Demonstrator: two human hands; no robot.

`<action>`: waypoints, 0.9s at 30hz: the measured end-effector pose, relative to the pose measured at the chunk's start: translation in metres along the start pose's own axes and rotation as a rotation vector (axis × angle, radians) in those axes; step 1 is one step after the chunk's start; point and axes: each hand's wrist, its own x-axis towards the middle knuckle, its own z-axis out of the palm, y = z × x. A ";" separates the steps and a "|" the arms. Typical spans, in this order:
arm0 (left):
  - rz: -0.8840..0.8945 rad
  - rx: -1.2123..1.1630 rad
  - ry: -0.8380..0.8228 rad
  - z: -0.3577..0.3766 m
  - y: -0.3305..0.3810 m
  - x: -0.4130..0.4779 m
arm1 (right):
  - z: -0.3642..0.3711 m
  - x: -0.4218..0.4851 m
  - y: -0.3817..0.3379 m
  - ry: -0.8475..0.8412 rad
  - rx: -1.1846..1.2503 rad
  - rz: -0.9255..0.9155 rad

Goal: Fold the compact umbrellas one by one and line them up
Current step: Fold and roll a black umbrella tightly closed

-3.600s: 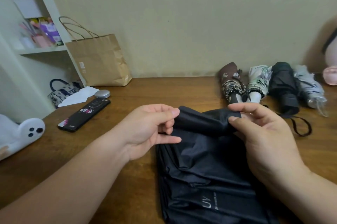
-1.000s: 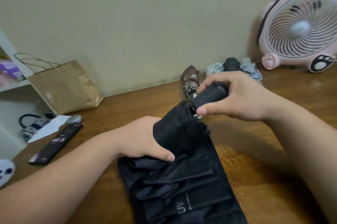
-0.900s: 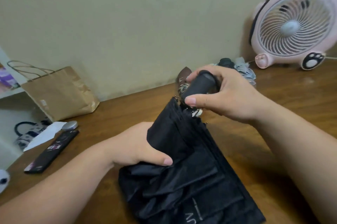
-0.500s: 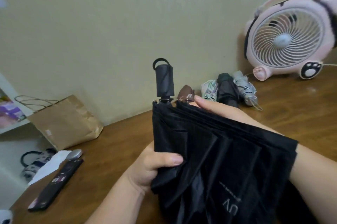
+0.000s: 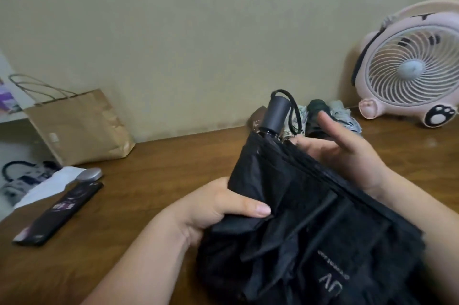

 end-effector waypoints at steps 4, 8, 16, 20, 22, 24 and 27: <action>-0.037 0.036 0.035 -0.011 -0.003 -0.005 | 0.010 -0.001 0.001 -0.266 0.062 0.015; -0.068 0.016 0.019 -0.018 -0.005 -0.011 | 0.020 -0.006 -0.026 -0.202 0.084 -0.239; -0.157 0.195 0.104 -0.020 0.005 -0.017 | 0.100 -0.002 -0.061 -0.232 -2.215 -0.412; -0.187 0.255 0.078 -0.017 0.007 -0.024 | 0.134 0.027 -0.041 -0.437 -2.335 0.077; -0.180 0.265 0.059 -0.015 0.007 -0.026 | 0.152 0.032 -0.050 -0.463 -2.115 0.379; -0.189 0.284 0.024 -0.015 0.008 -0.028 | 0.167 0.042 -0.061 -0.386 -1.917 0.481; -0.186 0.294 0.039 -0.020 0.009 -0.030 | 0.177 0.056 -0.055 -0.441 -2.186 0.453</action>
